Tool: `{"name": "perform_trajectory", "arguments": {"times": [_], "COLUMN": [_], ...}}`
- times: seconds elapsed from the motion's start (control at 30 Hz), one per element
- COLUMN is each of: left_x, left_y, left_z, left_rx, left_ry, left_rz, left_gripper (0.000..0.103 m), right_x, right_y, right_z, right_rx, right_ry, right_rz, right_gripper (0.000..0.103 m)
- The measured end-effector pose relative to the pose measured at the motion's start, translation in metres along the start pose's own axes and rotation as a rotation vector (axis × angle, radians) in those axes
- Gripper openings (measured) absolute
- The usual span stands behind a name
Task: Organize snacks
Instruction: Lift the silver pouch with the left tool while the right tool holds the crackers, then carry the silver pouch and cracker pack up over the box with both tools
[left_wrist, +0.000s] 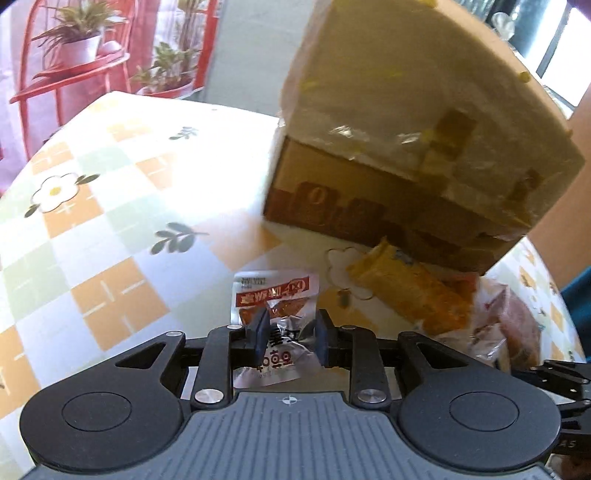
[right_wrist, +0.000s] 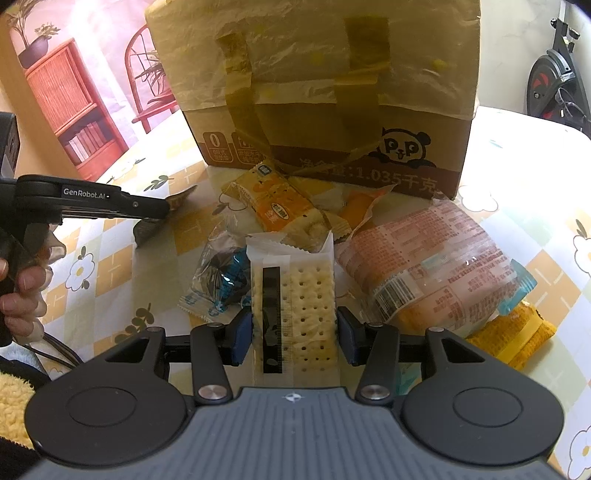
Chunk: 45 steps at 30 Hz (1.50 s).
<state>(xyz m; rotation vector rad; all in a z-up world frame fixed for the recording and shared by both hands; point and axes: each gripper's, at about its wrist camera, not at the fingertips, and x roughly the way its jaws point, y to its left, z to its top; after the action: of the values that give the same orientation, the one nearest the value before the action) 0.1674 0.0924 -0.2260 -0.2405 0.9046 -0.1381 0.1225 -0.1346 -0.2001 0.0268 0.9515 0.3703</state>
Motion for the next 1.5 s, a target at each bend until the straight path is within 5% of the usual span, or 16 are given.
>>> {"name": "perform_trajectory", "arguments": {"times": [0.23, 0.37, 0.6, 1.0, 1.03, 1.07, 1.5], "left_x": [0.006, 0.005, 0.007, -0.002, -0.004, -0.005, -0.022], "left_y": [-0.008, -0.008, -0.011, -0.020, -0.022, -0.024, -0.032], "left_z": [-0.001, -0.001, -0.003, -0.012, -0.014, -0.015, -0.020], "left_rx": [0.066, 0.080, 0.125, 0.179, 0.186, 0.193, 0.200], "left_ry": [0.023, 0.031, 0.032, 0.024, 0.023, 0.015, -0.010], "left_rz": [0.073, 0.122, 0.138, 0.157, 0.146, 0.114, 0.049], "left_gripper": [0.043, 0.059, 0.062, 0.055, 0.041, 0.038, 0.036], "right_x": [0.000, 0.001, 0.001, 0.001, 0.001, 0.001, -0.003], "right_y": [0.000, 0.000, 0.000, 0.000, -0.001, -0.001, 0.001], "right_z": [0.000, 0.000, 0.000, 0.000, 0.000, 0.000, -0.002], "right_rx": [0.000, 0.000, 0.001, 0.001, 0.002, 0.002, 0.003], "right_ry": [0.002, 0.003, 0.003, 0.002, 0.002, 0.002, -0.007], "right_rz": [0.000, 0.000, 0.001, 0.002, 0.002, 0.003, 0.000], "right_gripper": [0.050, 0.050, 0.050, 0.050, 0.050, 0.050, 0.050]}}
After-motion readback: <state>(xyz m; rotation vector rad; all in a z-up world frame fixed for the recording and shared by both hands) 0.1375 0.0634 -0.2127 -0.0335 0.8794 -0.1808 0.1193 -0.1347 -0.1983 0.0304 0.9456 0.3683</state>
